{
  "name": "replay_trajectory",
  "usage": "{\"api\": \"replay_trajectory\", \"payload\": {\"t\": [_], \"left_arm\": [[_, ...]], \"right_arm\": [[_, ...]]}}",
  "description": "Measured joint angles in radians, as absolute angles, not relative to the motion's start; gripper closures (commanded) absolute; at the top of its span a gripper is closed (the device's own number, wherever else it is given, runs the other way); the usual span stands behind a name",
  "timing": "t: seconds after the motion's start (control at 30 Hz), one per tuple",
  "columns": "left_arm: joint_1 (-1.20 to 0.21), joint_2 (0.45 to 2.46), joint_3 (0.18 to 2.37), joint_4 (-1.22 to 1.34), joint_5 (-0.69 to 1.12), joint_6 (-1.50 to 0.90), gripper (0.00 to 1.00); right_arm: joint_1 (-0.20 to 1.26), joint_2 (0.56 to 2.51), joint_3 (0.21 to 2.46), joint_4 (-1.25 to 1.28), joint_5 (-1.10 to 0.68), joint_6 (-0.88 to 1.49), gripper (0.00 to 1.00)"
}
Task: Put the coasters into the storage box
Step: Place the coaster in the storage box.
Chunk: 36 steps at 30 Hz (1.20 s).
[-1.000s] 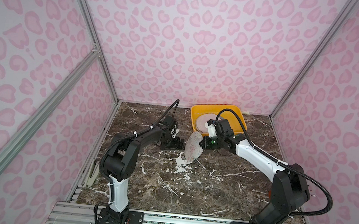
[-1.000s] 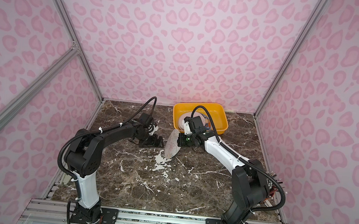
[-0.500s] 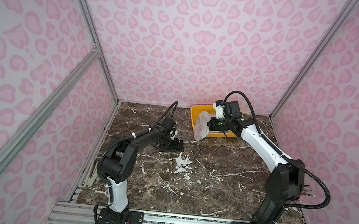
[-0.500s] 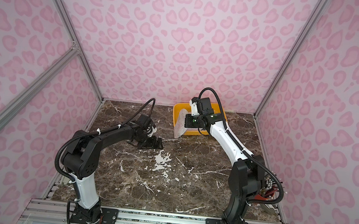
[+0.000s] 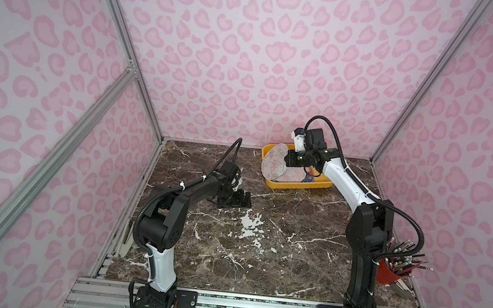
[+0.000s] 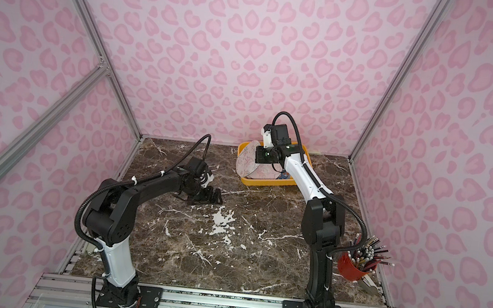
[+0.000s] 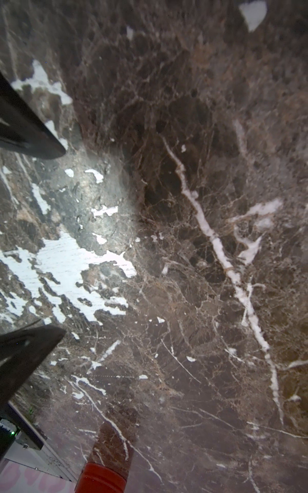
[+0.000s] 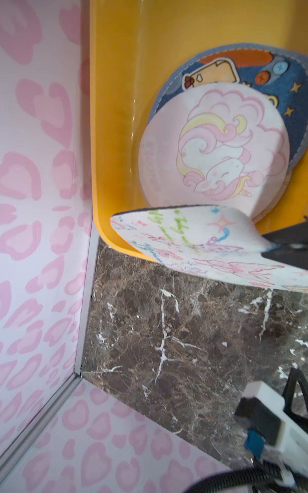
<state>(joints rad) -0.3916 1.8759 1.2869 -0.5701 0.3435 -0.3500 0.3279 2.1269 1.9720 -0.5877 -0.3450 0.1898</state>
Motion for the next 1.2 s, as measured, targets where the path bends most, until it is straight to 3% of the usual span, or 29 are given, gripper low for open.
{"api": "replay_trajectory", "payload": {"t": [0.4,0.43,0.53,0.7,1.03,1.2], "left_arm": [[-0.377,1.869,1.276,-0.570,0.334,-0.346,0.00],[-0.375,1.866,1.274,-0.569,0.332,-0.346,0.00],[-0.370,1.856,1.266,-0.569,0.326,-0.345,0.00],[-0.360,1.829,1.246,-0.569,0.305,-0.339,0.00],[-0.319,1.697,1.141,-0.545,0.176,-0.290,0.00],[-0.273,1.593,1.047,-0.488,0.052,-0.248,0.00]], "right_arm": [[0.213,2.274,1.980,-0.589,-0.302,0.138,1.00],[0.208,2.274,1.980,-0.589,-0.294,0.134,0.97],[0.202,2.273,1.977,-0.586,-0.275,0.126,0.56],[0.198,2.208,1.889,-0.573,-0.233,0.116,0.28],[0.189,1.918,1.549,-0.434,-0.215,0.132,0.02],[0.188,1.745,1.308,-0.310,-0.197,0.129,0.02]]}}
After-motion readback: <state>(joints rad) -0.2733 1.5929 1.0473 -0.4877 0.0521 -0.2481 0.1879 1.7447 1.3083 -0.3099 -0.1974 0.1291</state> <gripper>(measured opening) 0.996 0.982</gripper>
